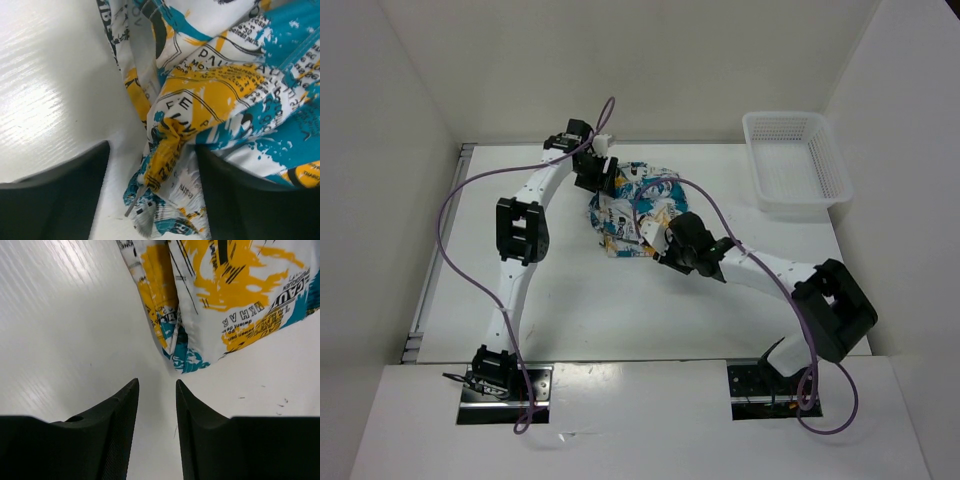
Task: Fold and stack the shorts
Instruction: Fold the shorts
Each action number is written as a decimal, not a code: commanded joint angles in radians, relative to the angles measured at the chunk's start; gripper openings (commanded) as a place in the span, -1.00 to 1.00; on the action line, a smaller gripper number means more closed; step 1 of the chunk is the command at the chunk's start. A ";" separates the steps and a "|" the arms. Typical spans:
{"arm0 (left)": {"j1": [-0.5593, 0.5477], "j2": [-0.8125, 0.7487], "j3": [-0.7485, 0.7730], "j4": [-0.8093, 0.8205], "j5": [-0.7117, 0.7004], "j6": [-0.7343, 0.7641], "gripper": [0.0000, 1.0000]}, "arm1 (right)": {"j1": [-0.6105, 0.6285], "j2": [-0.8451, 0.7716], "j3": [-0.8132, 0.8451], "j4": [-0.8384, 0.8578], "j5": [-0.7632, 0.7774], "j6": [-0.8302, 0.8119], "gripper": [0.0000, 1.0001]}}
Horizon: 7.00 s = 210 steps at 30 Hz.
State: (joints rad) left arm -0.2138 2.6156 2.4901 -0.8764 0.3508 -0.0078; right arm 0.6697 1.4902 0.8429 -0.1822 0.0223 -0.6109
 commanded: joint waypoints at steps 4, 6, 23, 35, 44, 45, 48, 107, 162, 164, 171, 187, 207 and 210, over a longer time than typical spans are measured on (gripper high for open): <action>-0.004 -0.185 -0.013 -0.009 0.022 0.008 1.00 | -0.056 -0.004 0.073 0.057 -0.031 0.063 -0.18; -0.004 -0.299 -0.153 0.063 0.033 0.008 1.00 | -0.134 -0.004 0.209 0.005 -0.143 0.121 -0.18; -0.075 -0.585 -0.846 0.247 0.136 0.008 1.00 | -0.366 0.711 1.042 -0.082 -0.300 0.476 -0.05; -0.035 -0.511 -0.847 0.290 0.253 0.008 1.00 | -0.393 0.811 1.091 -0.072 -0.300 0.523 0.00; -0.035 -0.436 -0.804 0.290 0.307 0.008 0.97 | -0.394 0.821 1.131 -0.023 -0.127 0.514 0.02; -0.035 -0.421 -0.804 0.280 0.307 0.008 0.93 | -0.394 0.832 1.131 -0.023 -0.118 0.514 0.06; -0.035 -0.394 -0.783 0.261 0.307 0.008 0.49 | -0.394 0.841 1.104 -0.023 -0.137 0.514 0.16; 0.001 -0.295 -0.470 0.280 0.186 0.008 1.00 | -0.403 0.288 0.404 -0.138 -0.265 0.559 0.37; 0.060 -0.170 -0.220 0.291 0.255 0.008 0.98 | -0.403 0.225 0.269 -0.118 -0.407 0.422 0.59; 0.071 -0.224 -0.272 0.290 0.246 0.008 0.98 | -0.403 0.188 0.284 -0.160 -0.418 0.364 0.63; 0.091 -0.405 -0.541 0.280 0.134 0.008 0.98 | -0.403 0.062 0.236 -0.183 -0.365 0.316 0.67; 0.039 -0.358 -0.716 0.364 -0.087 0.008 0.13 | -0.403 0.099 0.168 0.084 -0.024 0.465 0.60; -0.021 -0.350 -0.751 0.375 -0.096 0.008 0.38 | -0.282 0.137 0.116 0.147 0.047 0.481 0.54; 0.004 -0.359 -0.702 0.353 -0.105 0.008 0.50 | -0.282 0.111 0.116 0.104 -0.005 0.471 0.54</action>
State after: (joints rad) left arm -0.2527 2.2597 1.7721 -0.4458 0.2852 -0.0040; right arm 0.3893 1.6592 0.9550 -0.0925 0.0418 -0.1287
